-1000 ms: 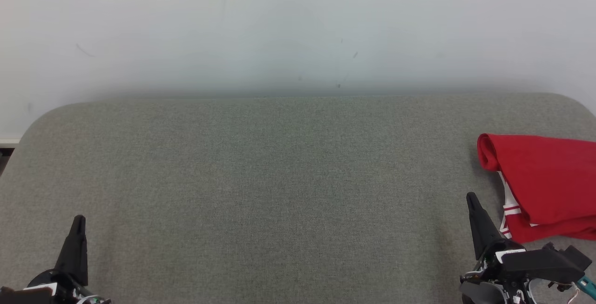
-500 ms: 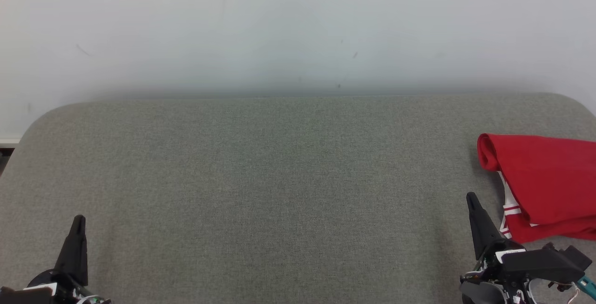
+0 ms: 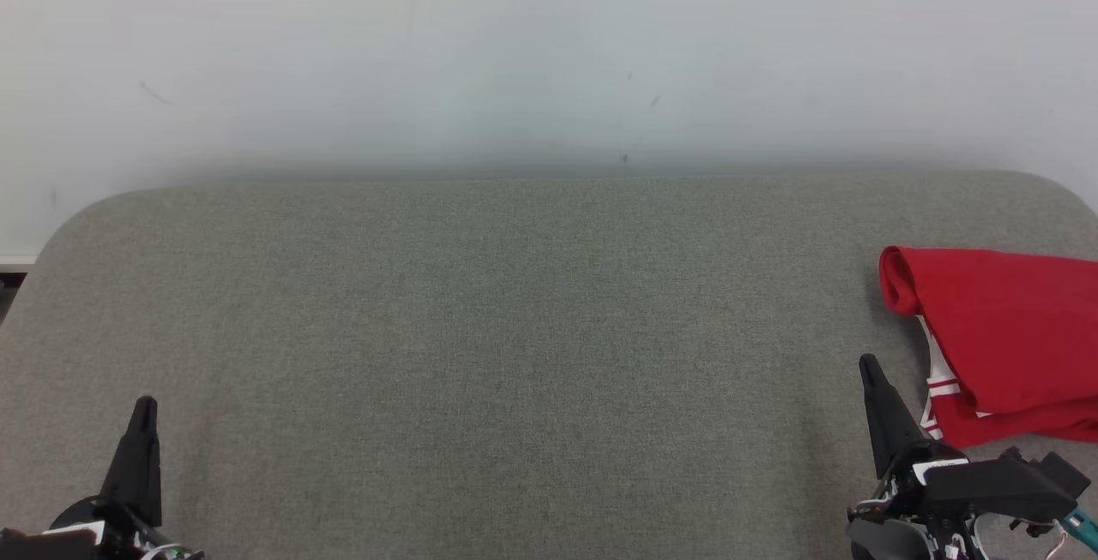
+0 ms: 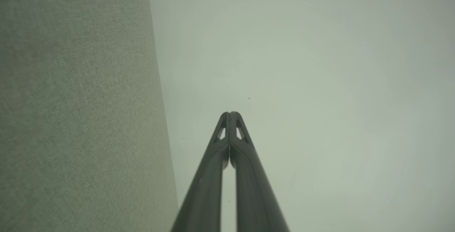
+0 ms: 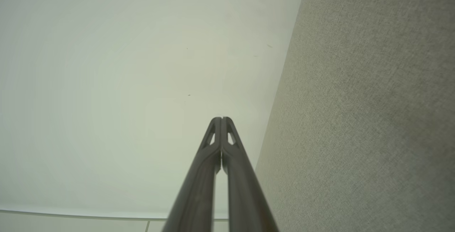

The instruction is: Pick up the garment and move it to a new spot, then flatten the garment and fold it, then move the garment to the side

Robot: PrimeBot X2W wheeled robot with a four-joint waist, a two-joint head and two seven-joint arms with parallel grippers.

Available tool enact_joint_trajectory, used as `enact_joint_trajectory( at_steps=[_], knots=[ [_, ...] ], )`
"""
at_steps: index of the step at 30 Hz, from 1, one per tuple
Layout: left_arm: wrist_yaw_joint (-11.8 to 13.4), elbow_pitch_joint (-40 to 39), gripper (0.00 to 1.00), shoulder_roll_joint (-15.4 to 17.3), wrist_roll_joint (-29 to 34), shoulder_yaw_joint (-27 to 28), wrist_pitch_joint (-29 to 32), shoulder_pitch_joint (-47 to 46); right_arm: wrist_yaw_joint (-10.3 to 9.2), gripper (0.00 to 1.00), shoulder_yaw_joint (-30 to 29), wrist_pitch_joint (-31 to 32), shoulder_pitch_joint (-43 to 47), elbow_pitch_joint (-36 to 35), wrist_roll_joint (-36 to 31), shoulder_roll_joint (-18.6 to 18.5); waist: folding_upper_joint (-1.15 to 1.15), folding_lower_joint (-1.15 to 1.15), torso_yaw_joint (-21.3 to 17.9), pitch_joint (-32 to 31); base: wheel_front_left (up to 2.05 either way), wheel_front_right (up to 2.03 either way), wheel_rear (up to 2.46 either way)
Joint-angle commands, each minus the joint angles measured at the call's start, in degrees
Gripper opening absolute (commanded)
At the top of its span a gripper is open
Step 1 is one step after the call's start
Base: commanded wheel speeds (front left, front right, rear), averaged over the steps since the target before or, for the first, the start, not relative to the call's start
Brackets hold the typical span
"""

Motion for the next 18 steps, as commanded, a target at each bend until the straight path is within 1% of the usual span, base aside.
enact_joint_trajectory(
  at_steps=[1, 18],
  knots=[
    [0.0, 0.1, 0.0, 0.1, -0.1, 0.2, 0.3, -0.4, -0.02, 0.0, -0.1, 0.0, -0.4, -0.2, 0.4, -0.4, 0.0, 0.0, 0.0, 0.0, 0.0, 0.0, 0.0],
    [0.0, 0.1, 0.0, 0.1, -0.1, 0.2, 0.3, -0.4, -0.02, 0.0, -0.1, 0.0, -0.4, -0.2, 0.4, -0.4, 0.0, 0.0, 0.0, 0.0, 0.0, 0.0, 0.0]
  ],
)
